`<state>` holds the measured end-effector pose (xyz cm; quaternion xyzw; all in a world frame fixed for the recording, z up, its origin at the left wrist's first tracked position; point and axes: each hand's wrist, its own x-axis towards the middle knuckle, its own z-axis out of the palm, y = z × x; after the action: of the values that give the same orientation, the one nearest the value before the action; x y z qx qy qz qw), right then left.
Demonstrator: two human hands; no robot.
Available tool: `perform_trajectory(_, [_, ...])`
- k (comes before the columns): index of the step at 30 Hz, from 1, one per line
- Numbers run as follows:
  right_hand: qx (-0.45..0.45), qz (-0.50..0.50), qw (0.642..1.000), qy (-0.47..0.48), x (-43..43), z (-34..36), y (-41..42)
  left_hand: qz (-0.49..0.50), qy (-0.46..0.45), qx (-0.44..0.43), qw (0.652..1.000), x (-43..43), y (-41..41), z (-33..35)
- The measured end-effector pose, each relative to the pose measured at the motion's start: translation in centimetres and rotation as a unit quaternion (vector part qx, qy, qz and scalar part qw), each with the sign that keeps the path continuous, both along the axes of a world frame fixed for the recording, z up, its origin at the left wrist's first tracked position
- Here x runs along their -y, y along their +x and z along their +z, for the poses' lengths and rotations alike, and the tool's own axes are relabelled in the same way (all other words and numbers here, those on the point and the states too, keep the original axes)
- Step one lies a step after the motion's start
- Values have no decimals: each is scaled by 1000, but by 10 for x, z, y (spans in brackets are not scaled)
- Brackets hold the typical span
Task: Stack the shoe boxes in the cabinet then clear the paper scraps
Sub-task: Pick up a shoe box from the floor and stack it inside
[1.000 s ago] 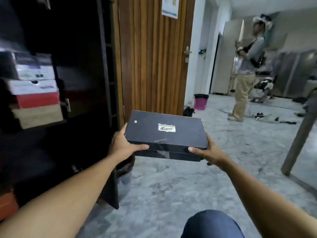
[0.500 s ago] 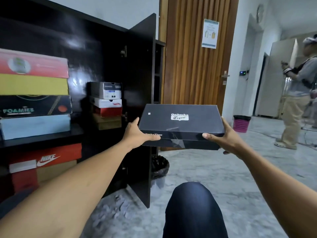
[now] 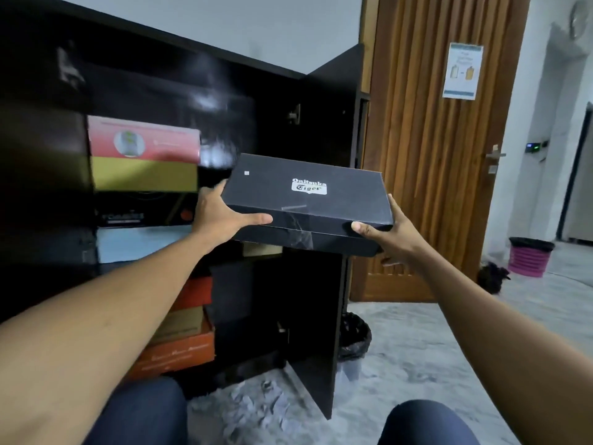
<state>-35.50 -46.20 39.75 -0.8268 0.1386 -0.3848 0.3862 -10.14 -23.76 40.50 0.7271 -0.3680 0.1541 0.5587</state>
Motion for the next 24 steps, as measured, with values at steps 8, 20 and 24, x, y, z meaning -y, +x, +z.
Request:
perform_trajectory(8, [45, 90, 995, 2, -22, 47, 150, 63, -39, -12, 997, -69, 83, 55])
perform_trajectory(20, [190, 119, 971, 83, -12, 118, 378, 252, -90, 69, 961, -86, 221, 142])
perform_trajectory(24, [234, 110, 963, 75, -8, 143, 442, 276, -117, 110, 948, -80, 271, 169])
